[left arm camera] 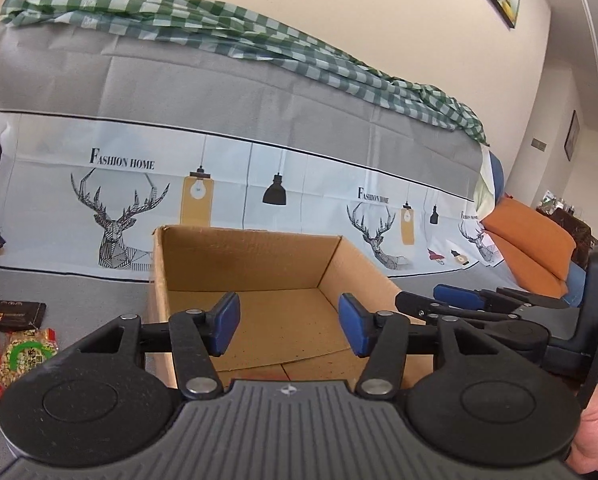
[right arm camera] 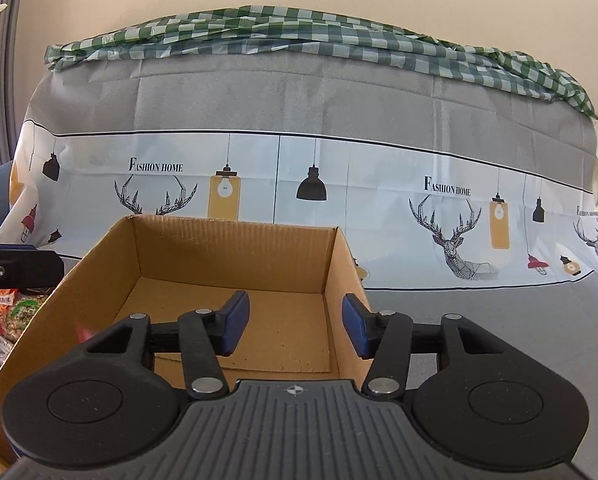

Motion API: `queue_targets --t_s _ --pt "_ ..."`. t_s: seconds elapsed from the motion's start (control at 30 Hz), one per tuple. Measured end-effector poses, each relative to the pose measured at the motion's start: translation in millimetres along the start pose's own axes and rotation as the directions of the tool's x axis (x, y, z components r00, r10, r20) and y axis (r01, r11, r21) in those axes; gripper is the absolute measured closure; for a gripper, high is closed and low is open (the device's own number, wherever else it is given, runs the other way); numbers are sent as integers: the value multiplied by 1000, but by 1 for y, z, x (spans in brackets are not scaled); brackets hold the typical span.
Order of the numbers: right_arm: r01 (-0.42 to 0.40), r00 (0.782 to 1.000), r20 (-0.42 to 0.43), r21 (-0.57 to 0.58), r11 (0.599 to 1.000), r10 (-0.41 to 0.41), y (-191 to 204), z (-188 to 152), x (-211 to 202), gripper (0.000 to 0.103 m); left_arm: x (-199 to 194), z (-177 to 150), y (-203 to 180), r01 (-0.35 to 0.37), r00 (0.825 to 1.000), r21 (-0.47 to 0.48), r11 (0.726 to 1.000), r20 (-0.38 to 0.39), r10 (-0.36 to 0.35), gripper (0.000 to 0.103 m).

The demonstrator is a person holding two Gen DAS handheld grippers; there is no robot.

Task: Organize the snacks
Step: 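Open both tools to drop the packets into the box, then move both open tools back to the snack pile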

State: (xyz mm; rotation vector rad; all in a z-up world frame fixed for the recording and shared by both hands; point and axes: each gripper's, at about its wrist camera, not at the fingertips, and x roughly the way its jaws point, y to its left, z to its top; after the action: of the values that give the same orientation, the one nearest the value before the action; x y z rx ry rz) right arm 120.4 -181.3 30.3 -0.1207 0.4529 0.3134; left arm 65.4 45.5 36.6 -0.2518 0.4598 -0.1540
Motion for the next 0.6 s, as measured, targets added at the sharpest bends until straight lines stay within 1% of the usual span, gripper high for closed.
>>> queue_targets --t_s 0.1,0.2,0.3,0.43,0.5,0.6 --pt "19 1000 25 -6 1000 -18 4 0 -1 49 -2 1 8 -8 1000 -34 999 -4 8 43" --pt "49 996 68 2 999 -49 7 0 -3 48 -3 1 11 -14 1000 -36 999 -9 13 43" --pt "71 991 109 22 997 -73 8 0 -5 45 -7 0 7 -54 998 8 999 14 54 43" --pt "82 989 117 63 995 -89 11 3 -5 40 -17 -2 6 -119 992 77 990 60 115 43" --pt "79 991 106 76 994 -87 16 4 -5 40 -24 -3 10 -145 988 96 985 72 139 43" --pt "46 993 100 91 995 -55 27 7 -8 40 -37 -2 20 -167 984 93 982 80 160 43"
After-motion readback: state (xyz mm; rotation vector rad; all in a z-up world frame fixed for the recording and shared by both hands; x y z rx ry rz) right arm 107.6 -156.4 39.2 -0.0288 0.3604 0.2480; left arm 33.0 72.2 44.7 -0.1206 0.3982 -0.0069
